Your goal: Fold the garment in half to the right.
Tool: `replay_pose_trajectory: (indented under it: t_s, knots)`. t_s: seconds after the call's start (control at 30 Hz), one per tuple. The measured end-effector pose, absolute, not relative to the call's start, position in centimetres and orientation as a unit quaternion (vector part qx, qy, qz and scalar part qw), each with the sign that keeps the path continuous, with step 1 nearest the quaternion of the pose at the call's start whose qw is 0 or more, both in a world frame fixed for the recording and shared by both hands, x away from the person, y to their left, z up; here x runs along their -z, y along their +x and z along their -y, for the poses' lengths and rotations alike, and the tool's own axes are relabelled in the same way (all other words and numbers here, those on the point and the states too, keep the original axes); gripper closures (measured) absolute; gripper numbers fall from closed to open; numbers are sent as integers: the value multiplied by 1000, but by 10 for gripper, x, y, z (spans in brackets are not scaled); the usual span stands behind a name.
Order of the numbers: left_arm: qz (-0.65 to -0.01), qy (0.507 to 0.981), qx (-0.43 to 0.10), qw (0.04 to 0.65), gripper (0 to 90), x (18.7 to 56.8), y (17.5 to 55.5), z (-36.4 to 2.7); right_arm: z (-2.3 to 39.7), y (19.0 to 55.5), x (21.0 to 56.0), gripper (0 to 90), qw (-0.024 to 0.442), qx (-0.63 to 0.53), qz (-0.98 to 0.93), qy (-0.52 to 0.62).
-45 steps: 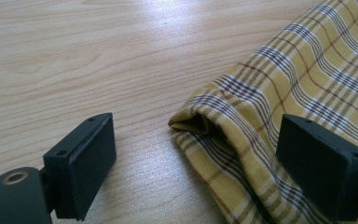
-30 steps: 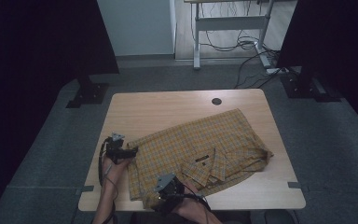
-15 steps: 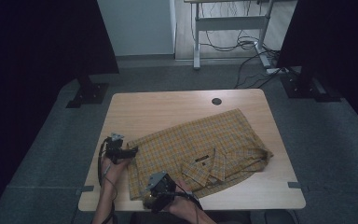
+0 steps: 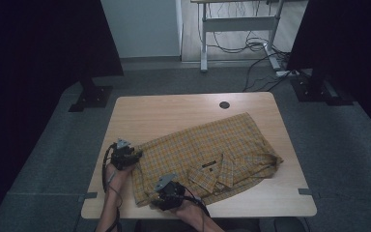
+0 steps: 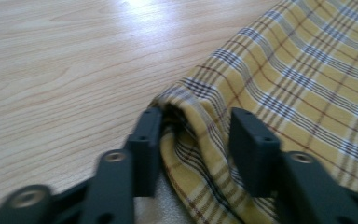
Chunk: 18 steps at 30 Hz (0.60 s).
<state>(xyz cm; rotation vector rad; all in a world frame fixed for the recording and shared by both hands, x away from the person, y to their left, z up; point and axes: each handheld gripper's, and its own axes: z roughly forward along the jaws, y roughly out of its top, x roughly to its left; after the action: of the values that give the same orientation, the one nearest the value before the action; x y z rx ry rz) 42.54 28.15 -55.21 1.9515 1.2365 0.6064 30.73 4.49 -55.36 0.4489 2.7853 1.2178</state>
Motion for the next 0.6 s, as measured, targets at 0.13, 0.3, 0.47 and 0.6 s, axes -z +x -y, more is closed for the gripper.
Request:
replay_pose_trajectory:
  t_s: [0.13,0.3,0.47,0.6]
  knots:
    - [-479,761,-229,374,712,552,425,-281,-42,309,554,714,41,-402,-901,155]
    - [-473,764,-220,379,799,552,424,-281,-41,305,550,756,62,-403,-902,142]
    - [-467,763,-225,386,824,540,421,-280,-33,302,538,761,67,-424,-893,138]
    - [-443,760,-263,396,824,521,414,-274,-24,299,521,761,79,-440,-884,134]
